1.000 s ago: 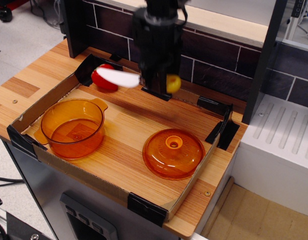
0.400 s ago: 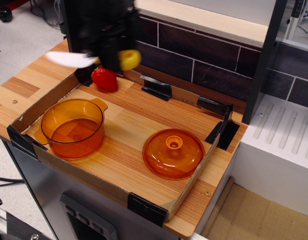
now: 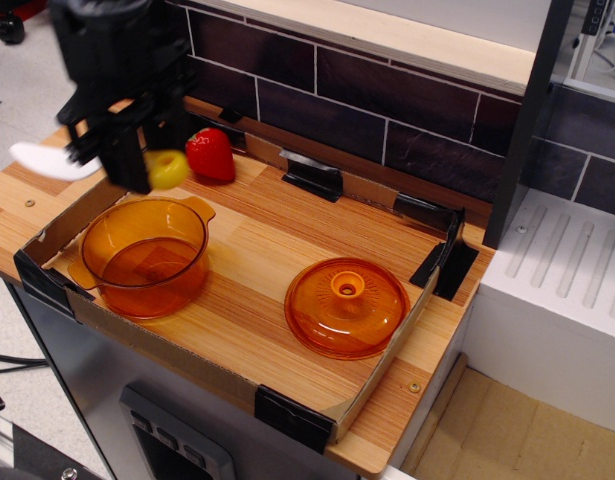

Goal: Put knife in pot

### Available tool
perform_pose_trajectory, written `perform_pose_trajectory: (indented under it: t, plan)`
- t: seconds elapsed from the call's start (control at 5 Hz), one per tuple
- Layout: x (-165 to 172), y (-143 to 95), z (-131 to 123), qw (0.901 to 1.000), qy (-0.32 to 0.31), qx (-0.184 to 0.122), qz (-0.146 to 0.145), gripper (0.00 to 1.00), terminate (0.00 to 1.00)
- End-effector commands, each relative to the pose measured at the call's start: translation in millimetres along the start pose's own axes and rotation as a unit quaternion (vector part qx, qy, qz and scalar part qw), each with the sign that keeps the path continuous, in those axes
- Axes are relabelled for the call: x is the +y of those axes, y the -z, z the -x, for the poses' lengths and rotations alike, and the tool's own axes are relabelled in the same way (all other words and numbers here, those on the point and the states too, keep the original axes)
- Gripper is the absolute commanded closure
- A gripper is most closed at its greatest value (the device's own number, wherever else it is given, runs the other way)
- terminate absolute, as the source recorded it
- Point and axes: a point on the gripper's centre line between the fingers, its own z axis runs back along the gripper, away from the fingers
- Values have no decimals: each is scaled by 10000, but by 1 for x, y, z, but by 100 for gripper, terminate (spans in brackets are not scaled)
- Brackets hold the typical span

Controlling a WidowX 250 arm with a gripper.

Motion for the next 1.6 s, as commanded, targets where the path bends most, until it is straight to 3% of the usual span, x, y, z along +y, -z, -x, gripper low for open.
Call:
perform_pose_trajectory:
  t: [0.0, 0.4, 0.6, 0.8, 1.4]
  plan:
    - [1, 22, -27, 9987, 135, -490, 104, 100, 0]
    - [-3, 32, -22, 9972, 199, -724, -2, 100, 0]
    - [-6, 26, -14, 9977, 205, -646, -45, 0, 0]
    - [-12, 16, -6, 9968, 320, -700, -224, 0, 0]
    - [-20, -54, -3, 9985, 305, -416, 160, 0, 0]
